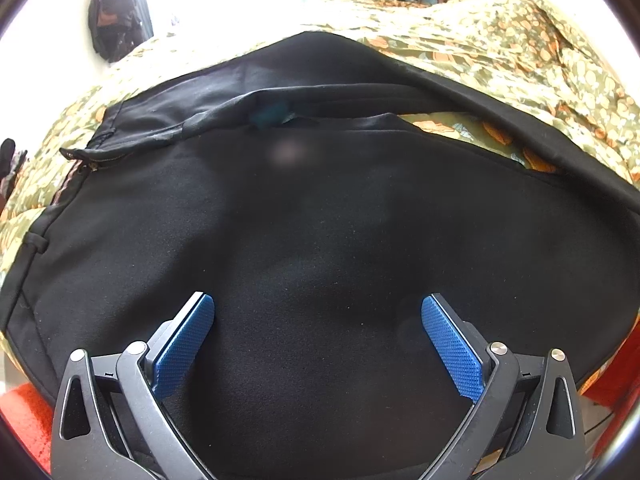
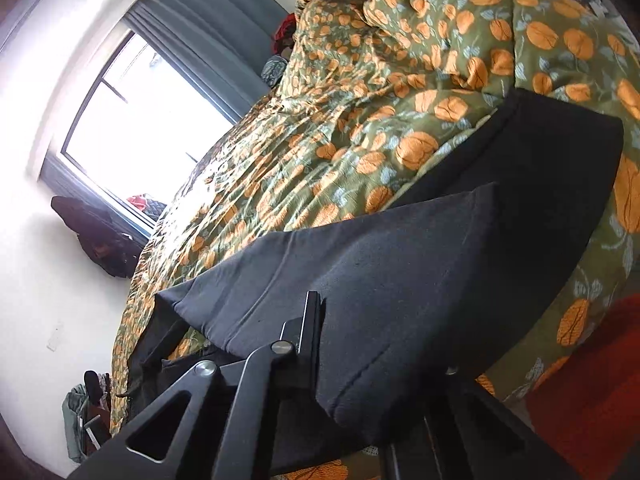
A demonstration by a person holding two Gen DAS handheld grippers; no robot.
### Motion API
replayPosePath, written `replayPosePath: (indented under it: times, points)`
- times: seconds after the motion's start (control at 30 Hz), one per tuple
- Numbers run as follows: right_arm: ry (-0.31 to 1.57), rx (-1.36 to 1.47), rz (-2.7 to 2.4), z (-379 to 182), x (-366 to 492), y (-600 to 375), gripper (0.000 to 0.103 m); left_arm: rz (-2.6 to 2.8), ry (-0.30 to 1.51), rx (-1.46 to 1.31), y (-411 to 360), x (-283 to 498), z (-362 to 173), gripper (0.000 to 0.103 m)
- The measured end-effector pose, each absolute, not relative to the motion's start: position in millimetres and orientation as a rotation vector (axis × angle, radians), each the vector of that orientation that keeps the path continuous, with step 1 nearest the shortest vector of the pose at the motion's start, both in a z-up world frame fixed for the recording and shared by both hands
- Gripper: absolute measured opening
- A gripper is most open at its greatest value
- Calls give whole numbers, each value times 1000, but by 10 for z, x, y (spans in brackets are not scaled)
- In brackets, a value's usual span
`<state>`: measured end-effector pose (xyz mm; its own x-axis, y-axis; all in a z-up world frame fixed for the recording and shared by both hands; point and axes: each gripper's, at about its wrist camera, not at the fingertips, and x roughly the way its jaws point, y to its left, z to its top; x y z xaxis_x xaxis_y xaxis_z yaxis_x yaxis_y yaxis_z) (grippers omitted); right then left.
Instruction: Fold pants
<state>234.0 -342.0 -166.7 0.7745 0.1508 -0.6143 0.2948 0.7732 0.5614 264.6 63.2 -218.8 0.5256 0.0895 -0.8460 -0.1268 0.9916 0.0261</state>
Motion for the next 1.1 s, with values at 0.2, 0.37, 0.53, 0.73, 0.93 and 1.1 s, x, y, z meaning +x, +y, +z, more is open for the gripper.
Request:
replayPosePath:
  times: [0.2,0.37,0.53,0.73,0.93,1.1]
  points:
    - [614,624,32,-1273,2267,-3447,5,14,1023,-273,711,2932,-1851,102]
    - [554,562,143,-889,2195,-3397,5,-44,972,-497,857,3502,-1619,102]
    - [488,526,296,-517,2051,-3389,5,-36,979,-657,1018,4082,-1675,102]
    - [444,492,439,-252,1763,-3513,5,-23,973,-776,1247,4445,-1769,101]
    - [519,479,452,-437,1781,-3797,5,-6,1005,-781,1488,4568,-1771,8]
    - [634,414,270,-768,2452,-4204,5,-40,840,-715,1565,4235,-1054,8]
